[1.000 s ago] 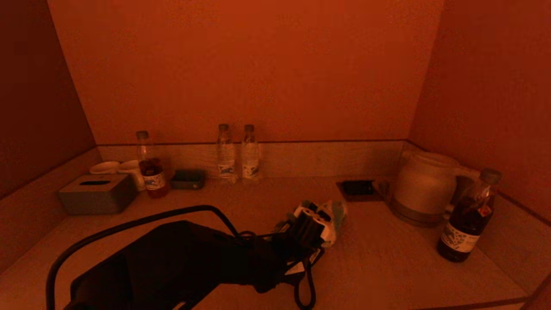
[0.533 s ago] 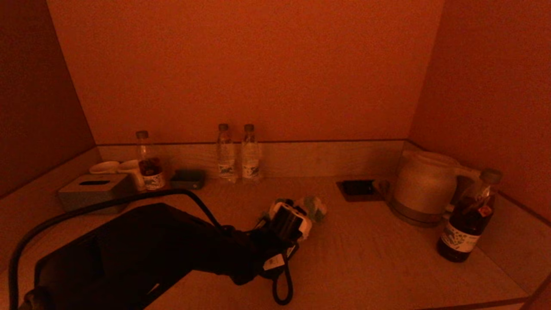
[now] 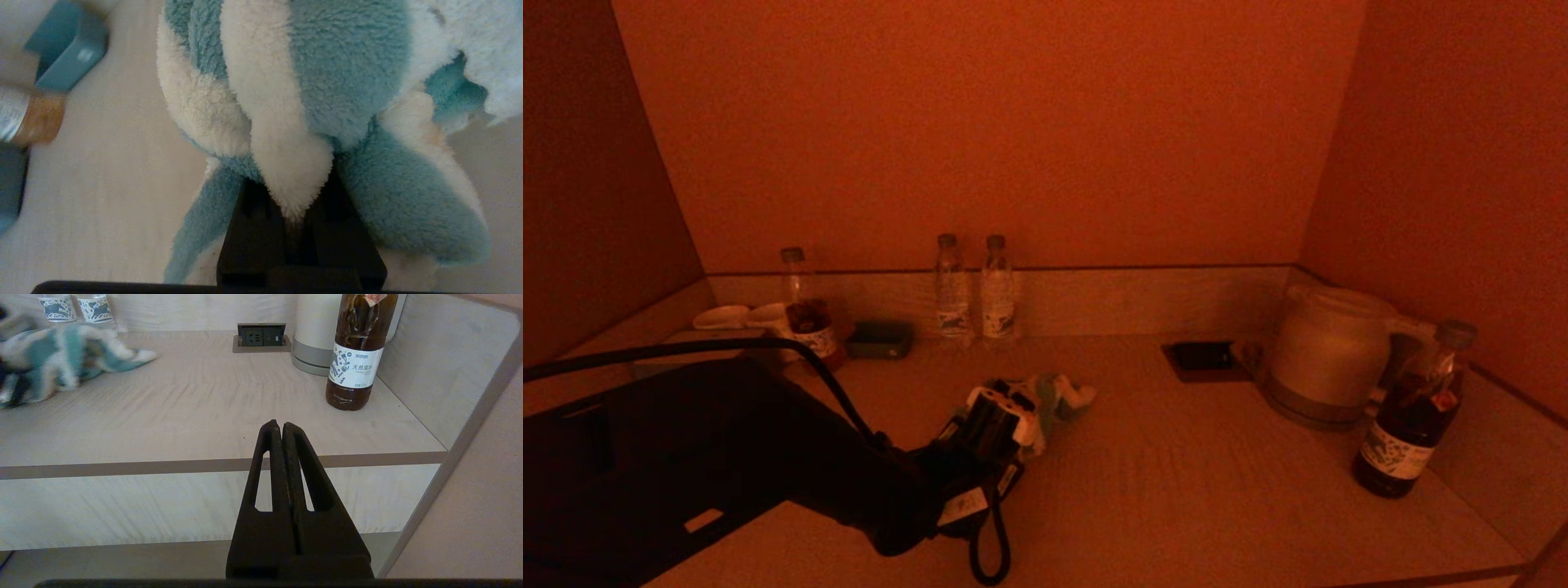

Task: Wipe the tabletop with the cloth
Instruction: Sweep the stains on the table

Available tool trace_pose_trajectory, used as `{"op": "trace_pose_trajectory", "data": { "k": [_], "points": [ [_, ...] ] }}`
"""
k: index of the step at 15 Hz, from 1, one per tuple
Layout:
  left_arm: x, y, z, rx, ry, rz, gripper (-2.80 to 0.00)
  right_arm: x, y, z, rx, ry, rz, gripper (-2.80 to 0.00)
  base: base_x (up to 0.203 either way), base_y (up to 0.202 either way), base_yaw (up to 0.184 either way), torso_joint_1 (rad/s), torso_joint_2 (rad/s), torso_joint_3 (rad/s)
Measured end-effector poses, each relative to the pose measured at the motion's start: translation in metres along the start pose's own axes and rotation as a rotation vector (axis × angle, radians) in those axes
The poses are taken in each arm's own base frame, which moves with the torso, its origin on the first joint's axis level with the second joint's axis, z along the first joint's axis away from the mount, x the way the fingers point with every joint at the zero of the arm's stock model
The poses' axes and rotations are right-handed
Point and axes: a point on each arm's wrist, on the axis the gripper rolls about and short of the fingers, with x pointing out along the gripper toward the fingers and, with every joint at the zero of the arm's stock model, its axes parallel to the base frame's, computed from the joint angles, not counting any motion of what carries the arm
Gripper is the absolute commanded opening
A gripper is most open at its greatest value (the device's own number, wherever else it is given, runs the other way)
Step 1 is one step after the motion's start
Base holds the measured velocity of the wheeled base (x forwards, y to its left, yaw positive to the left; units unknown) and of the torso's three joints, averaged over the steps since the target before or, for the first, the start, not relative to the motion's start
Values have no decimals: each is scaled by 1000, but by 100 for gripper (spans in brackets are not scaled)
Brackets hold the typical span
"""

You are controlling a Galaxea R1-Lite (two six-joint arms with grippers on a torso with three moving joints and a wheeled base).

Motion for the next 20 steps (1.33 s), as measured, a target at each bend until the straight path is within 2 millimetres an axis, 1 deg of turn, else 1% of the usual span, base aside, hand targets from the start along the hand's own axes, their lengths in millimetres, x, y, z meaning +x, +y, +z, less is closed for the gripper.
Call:
{"op": "trace_pose_trajectory", "data": {
  "k": [2,8,11,13,15,17,20],
  "points": [
    [-3,11,-10,-30,-15,19,-280,0,0,0,0,0,0,-280,0,0,0,0,0,0],
    [-13,39,-55,-133,-39,76,-280,0,0,0,0,0,0,-280,0,0,0,0,0,0],
    [-12,49,-64,-157,-40,99,-280,0,0,0,0,0,0,-280,0,0,0,0,0,0],
    [-6,63,-71,-195,-31,135,-280,0,0,0,0,0,1,-280,0,0,0,0,0,0],
    [-3,70,-74,-218,-20,153,-280,0,0,0,0,0,0,-280,0,0,0,0,0,0],
    [-5,73,-77,-234,-11,157,-280,0,0,0,0,-1,0,-280,0,0,0,0,0,0],
    [-13,77,-85,-254,7,158,-280,0,0,0,0,0,0,-280,0,0,0,0,0,0]
  ]
}}
